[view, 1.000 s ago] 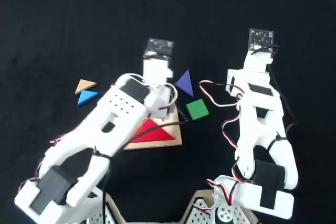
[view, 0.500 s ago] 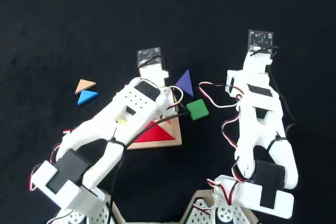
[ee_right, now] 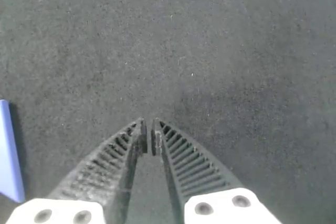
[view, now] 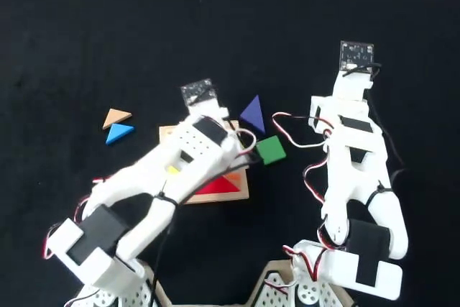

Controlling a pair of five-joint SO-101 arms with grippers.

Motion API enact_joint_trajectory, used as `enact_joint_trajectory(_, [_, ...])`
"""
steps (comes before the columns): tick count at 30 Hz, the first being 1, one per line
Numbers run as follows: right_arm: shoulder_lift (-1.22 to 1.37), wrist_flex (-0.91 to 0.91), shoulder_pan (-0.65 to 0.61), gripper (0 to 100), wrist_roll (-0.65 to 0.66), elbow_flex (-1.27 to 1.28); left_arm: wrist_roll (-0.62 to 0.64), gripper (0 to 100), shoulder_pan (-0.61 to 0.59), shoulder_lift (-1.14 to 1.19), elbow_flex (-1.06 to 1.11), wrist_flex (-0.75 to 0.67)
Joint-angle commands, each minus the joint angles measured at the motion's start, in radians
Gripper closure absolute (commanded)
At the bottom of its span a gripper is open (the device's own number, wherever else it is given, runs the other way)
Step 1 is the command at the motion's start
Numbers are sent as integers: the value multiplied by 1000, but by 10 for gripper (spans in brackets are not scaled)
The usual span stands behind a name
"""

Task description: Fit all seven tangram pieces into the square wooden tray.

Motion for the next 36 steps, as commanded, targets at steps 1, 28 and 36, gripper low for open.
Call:
enact_joint_trajectory(1, [-39,-23,11,966,-5,-8,2,569,61,-12,-19,29])
enact_joint_trajectory(28, [-460,557,-327,966,80,-12,-423,648,-1003,-127,-127,465])
enact_joint_trajectory(36, [-421,740,-721,967,178,-81,-667,734,-1095,32,64,215])
